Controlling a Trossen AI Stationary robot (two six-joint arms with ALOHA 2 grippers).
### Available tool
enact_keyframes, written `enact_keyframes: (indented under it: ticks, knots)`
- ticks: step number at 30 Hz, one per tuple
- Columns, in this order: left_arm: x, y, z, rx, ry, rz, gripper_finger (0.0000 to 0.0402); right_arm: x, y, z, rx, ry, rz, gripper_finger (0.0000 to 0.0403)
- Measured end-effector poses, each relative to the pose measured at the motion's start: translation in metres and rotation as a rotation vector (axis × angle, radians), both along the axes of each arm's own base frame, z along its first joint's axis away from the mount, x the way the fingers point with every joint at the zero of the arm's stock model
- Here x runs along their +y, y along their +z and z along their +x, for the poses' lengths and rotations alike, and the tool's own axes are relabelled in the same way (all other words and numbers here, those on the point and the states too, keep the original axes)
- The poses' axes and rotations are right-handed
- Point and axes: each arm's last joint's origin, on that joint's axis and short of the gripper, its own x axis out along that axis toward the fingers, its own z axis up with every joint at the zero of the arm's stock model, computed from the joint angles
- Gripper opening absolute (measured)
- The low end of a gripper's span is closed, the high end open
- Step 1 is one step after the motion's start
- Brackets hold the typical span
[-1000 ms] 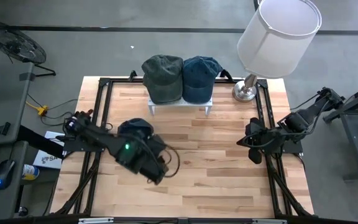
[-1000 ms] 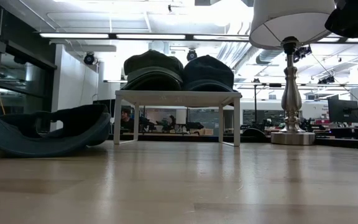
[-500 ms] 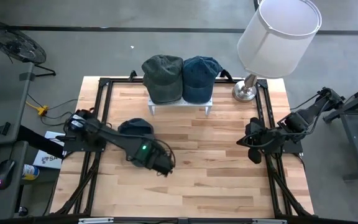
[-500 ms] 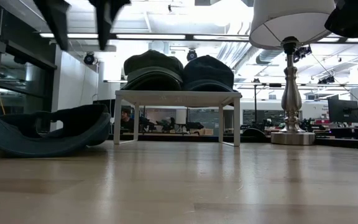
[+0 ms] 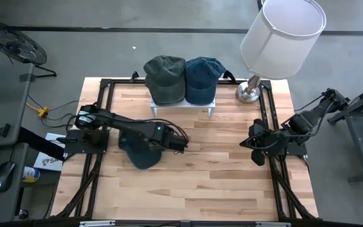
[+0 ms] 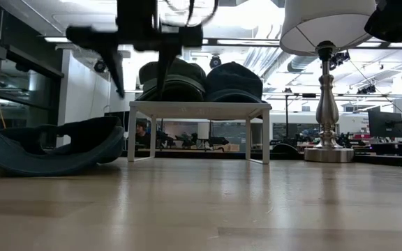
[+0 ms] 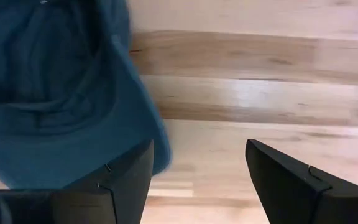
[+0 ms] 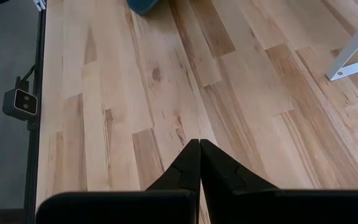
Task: Pick & Place hat
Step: Stack the blue cap on top of the blue cap on the shelf
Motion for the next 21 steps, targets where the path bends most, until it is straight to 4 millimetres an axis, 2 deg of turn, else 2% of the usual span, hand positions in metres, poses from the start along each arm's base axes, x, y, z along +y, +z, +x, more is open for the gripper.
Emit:
enact_keyframes:
  ticks: [15,21]
  knots:
    - [0.001,-0.056,0.016,0.175,0.053,0.010,0.0250,0.000,0.000,0.000,-0.003,-0.003,-0.003,0.0000]
    - [0.001,-0.064,0.015,0.226,0.062,0.020,0.0249,0.000,0.000,0.000,-0.001,0.002,-0.001,0.0000]
